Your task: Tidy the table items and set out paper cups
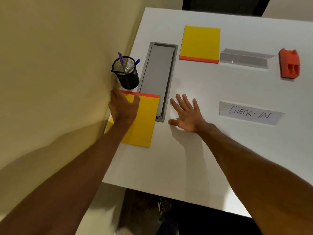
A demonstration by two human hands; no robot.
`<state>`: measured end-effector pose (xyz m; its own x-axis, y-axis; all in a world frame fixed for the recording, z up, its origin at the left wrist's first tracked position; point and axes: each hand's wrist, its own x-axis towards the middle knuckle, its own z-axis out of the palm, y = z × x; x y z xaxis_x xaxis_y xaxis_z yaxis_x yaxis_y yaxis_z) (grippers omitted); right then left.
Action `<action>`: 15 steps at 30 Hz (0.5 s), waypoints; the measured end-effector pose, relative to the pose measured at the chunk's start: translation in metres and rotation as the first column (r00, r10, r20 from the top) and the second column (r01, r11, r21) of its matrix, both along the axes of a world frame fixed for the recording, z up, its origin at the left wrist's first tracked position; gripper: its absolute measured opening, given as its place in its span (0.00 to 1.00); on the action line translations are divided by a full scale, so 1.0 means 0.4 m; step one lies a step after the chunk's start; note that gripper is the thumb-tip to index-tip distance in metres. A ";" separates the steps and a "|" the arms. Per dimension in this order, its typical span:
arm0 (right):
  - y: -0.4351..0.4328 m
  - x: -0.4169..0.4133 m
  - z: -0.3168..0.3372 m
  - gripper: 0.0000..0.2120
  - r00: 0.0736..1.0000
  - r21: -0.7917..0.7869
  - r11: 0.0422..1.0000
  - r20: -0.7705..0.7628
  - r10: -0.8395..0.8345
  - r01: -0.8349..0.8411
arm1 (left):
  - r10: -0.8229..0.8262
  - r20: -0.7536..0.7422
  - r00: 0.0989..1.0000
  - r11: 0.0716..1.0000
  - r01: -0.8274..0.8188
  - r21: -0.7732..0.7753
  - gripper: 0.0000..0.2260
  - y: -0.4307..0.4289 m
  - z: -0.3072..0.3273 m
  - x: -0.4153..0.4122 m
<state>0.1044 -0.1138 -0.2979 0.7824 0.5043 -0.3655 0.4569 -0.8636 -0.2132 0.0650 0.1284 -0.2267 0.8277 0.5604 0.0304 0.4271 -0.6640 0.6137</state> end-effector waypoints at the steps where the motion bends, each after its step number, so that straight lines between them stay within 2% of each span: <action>1: -0.001 0.004 0.018 0.43 0.999 -0.028 1.000 -0.041 0.006 -0.007 | -0.054 -0.023 0.998 0.998 0.054 0.039 0.32 -0.007 0.017 -0.023; 5: -0.012 -0.037 0.107 0.41 0.972 -0.095 0.995 -0.234 -0.032 0.010 | -0.271 -0.162 0.949 0.935 0.299 0.191 0.36 -0.040 0.079 -0.107; 8: -0.055 -0.132 0.177 0.37 0.948 -0.054 0.994 -0.303 -0.103 0.090 | -0.381 -0.273 0.883 0.866 0.445 0.228 0.35 -0.085 0.124 -0.159; 15: -0.239 -0.355 0.320 0.31 0.981 0.175 0.966 -0.064 -0.183 0.191 | -0.537 -0.349 0.768 0.743 0.627 0.235 0.37 -0.278 0.210 -0.282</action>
